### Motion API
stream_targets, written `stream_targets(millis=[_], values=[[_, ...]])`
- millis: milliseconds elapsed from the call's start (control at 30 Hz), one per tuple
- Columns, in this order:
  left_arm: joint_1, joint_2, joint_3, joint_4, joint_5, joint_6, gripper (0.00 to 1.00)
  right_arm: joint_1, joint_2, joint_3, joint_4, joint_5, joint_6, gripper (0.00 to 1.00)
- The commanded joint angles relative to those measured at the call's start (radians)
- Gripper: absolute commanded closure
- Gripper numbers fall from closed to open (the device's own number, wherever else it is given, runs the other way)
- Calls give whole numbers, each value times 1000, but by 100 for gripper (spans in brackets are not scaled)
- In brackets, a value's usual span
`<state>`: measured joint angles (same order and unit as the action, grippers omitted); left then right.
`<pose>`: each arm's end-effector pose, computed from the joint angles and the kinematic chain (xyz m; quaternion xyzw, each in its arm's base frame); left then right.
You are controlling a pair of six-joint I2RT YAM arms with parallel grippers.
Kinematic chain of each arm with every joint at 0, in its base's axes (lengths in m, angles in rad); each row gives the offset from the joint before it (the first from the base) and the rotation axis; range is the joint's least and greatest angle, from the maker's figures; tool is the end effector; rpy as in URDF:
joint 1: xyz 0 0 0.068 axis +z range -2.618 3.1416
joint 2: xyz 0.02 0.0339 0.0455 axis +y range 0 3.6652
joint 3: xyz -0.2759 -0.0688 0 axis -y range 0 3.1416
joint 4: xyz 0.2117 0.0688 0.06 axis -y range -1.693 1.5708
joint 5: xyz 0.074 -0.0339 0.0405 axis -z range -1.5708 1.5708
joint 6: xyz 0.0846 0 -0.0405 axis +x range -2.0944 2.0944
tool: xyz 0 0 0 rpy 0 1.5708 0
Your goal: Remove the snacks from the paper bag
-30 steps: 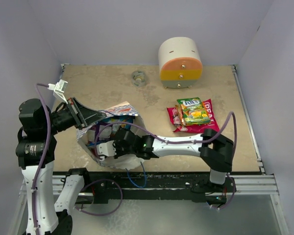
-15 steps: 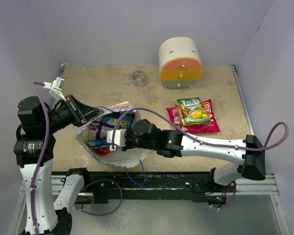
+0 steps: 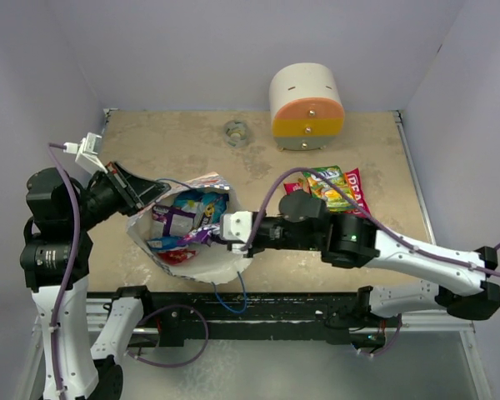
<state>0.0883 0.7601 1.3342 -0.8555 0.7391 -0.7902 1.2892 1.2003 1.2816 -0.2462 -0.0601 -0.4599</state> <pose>0.1010 -0.0483 0.4310 -0.1205 0.7669 -0.4638 0.4270 0.0736 0.2728 0.4217 -0.5976 0.4742 0.2813 0.5822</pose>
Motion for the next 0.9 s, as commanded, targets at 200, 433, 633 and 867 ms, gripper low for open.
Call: stream_targets(millis=[200, 433, 633, 867], values=[[-7, -47, 40, -46, -59, 45, 100, 3, -320, -14, 146, 198, 86, 100], [-7, -34, 44, -60, -61, 47, 100, -3, -344, -83, 330, 984, 128, 100], [-7, -40, 53, -55, -39, 26, 100, -355, -84, 108, 45, 1021, 336, 100], [-7, -55, 26, -17, -39, 15, 100, -627, 216, 234, -379, 951, 674, 100]])
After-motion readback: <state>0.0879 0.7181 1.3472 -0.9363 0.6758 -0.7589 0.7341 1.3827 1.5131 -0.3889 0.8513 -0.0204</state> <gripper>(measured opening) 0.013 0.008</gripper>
